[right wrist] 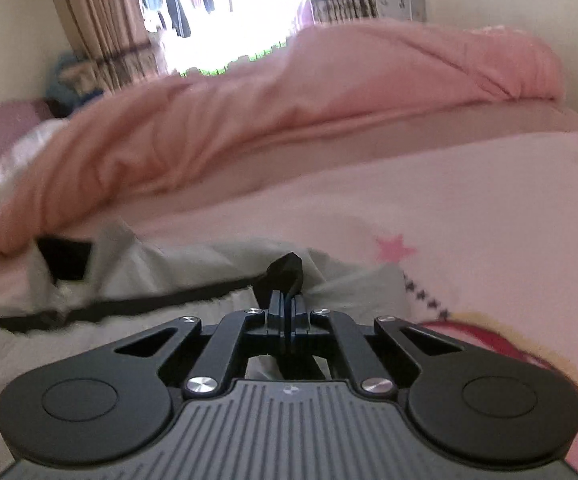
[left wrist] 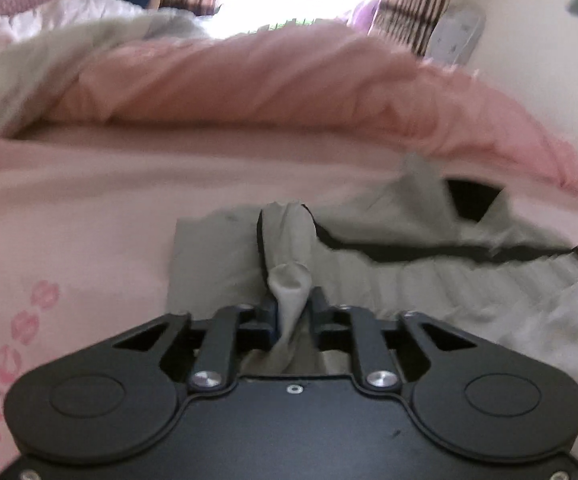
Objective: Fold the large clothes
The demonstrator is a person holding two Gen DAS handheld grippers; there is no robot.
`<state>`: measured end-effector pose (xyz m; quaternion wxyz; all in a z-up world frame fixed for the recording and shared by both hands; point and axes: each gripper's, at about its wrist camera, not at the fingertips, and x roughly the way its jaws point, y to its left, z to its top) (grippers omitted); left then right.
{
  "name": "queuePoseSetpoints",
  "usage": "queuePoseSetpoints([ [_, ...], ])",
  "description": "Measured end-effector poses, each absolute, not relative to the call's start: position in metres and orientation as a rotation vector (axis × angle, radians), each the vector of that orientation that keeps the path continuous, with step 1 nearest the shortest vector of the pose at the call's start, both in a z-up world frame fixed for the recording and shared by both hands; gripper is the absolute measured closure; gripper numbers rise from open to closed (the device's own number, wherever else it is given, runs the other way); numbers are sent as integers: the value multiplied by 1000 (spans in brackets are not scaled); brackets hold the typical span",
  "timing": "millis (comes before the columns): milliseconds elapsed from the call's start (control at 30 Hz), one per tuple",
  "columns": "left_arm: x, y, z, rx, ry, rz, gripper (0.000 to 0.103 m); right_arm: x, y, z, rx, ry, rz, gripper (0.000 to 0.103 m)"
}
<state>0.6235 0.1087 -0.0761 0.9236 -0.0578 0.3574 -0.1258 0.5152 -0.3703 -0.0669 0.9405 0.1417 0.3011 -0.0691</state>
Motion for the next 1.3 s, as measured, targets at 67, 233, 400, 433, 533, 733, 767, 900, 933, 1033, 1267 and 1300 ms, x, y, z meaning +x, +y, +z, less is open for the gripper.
queuePoseSetpoints([
  [67, 626, 112, -82, -133, 716, -263, 67, 512, -375, -68, 319, 599, -136, 100],
  [233, 609, 119, -52, -155, 718, -177, 55, 470, -368, -39, 311, 510, -157, 79],
  [400, 543, 89, -15, -126, 661, -328, 44, 395, -316, -16, 237, 479, 22, 79],
  [433, 527, 80, -13, -114, 646, -360, 42, 379, -304, -17, 215, 482, 53, 79],
  [533, 483, 50, -20, -73, 625, -426, 33, 347, -272, -29, 155, 512, 90, 79],
  [733, 460, 26, -74, -34, 763, -335, 35, 330, -264, -68, 115, 611, 32, 79],
  [767, 459, 29, -82, -17, 780, -310, 34, 327, -269, -72, 118, 610, 20, 84],
  [900, 451, 43, -94, -23, 762, -298, 36, 313, -293, -83, 120, 601, -69, 90],
  [933, 449, 44, -94, -21, 758, -292, 36, 310, -300, -85, 147, 596, -76, 94],
  [1033, 442, 50, -90, -27, 764, -263, 36, 299, -319, -84, 188, 598, -97, 102],
  [1267, 431, 114, -87, -72, 819, -101, 35, 292, -331, -79, 156, 657, -141, 99],
  [1300, 431, 121, -83, -109, 824, -109, 36, 292, -330, -74, 170, 657, -144, 96],
])
